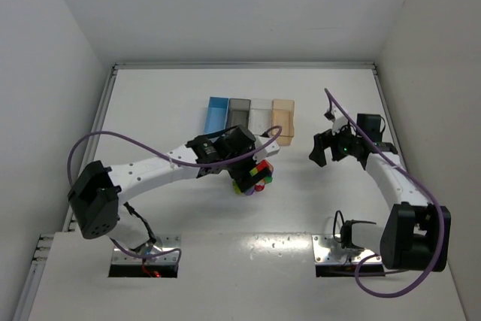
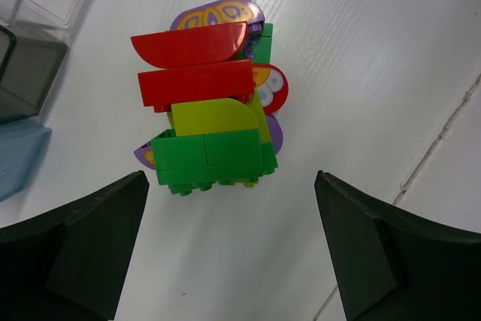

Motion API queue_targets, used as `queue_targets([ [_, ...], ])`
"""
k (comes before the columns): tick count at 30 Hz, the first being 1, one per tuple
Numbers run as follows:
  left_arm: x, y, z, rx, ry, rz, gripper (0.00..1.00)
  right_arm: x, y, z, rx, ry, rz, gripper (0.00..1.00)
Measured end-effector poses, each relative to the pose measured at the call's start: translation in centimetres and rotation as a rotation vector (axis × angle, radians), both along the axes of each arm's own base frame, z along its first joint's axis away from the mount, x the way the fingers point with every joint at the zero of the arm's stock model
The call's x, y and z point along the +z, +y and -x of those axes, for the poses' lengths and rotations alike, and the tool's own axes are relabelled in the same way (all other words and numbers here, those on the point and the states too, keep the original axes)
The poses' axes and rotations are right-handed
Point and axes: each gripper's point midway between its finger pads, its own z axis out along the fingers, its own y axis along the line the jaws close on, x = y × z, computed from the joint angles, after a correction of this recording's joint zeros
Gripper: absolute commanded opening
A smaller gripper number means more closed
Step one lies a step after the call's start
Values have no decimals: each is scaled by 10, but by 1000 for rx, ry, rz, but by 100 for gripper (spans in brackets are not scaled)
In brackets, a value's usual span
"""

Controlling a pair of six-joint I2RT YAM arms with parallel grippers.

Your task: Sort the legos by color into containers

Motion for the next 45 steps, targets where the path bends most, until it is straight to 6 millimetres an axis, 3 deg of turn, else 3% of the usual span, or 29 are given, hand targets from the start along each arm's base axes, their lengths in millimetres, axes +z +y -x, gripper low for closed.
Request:
queue_targets([
  [8,-27,3,1,-11,24,-68,100,-6,0,2,1,25,-2,100],
  [21,-43,5,-25,64,-20,-99,100,-13,0,6,1,47,-4,100],
  [32,-42,8,-36,88,-41,-90,95,-19,1,7,4,63,-9,100],
  [38,-47,22,-49,120,-40,-93,100,-19,1,7,4,61,-8,100],
  [45,-67,50,-33,79,-23,-145,100,-22,2,9,14,65,-9,100],
])
